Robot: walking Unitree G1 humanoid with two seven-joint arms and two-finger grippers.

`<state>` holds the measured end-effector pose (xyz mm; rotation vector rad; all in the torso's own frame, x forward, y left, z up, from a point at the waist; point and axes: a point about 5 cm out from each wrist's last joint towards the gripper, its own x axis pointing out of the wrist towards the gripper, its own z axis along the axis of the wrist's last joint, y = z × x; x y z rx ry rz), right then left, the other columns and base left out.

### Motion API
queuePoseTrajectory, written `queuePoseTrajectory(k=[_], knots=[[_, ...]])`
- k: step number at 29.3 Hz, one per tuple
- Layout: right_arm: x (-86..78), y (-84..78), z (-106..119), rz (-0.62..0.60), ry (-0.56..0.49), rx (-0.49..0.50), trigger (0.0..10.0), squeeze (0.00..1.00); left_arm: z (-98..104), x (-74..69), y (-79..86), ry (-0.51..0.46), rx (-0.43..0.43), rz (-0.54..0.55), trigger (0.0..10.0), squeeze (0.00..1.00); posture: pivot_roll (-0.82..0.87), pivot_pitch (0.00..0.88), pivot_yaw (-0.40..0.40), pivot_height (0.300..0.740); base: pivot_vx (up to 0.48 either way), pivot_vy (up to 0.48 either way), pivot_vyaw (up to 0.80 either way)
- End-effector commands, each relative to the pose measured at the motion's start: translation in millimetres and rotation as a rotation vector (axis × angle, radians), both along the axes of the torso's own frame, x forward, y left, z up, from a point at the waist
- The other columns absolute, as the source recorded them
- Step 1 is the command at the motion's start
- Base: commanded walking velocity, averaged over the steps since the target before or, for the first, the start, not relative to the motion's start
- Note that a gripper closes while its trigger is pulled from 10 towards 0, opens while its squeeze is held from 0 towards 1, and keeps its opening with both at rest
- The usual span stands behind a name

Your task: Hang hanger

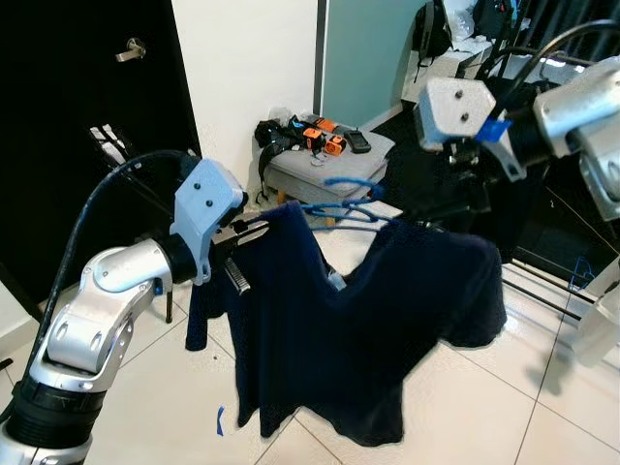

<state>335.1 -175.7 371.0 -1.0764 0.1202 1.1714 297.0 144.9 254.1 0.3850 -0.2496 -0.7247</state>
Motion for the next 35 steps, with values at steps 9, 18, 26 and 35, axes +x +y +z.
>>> queuePoseTrajectory(k=[9, 18, 26, 35], knots=[[6.9, 24.5, 34, 0.050, 0.108, 0.461, 10.0, 1.00, -6, -7.8, -23.1, 0.025, -0.075, -0.095, 0.0, 0.00, -0.09, 0.022, -0.040, 0.740, 0.000, 0.000, 0.00], [-15.8, -3.4, 47, 0.291, 0.272, 0.554, 10.0, 0.95, -13, -31.7, -30.0, 0.094, -0.024, -0.320, 0.0, 0.00, -0.08, 0.019, -0.040, 0.740, 0.000, 0.000, 0.00], [-36.5, -26.9, 29, 0.233, 0.369, 0.380, 10.0, 0.53, -10, -41.5, -17.6, 0.110, 0.019, -0.393, 0.0, 0.00, -0.09, 0.017, -0.041, 0.740, 0.000, 0.000, 0.00], [-40.8, -28.4, -8, 0.161, 0.452, 0.107, 10.0, 0.00, 3, -43.2, -3.8, 0.101, 0.067, -0.426, 0.0, 0.00, -0.09, 0.010, -0.035, 0.740, 0.000, 0.000, 0.00]])
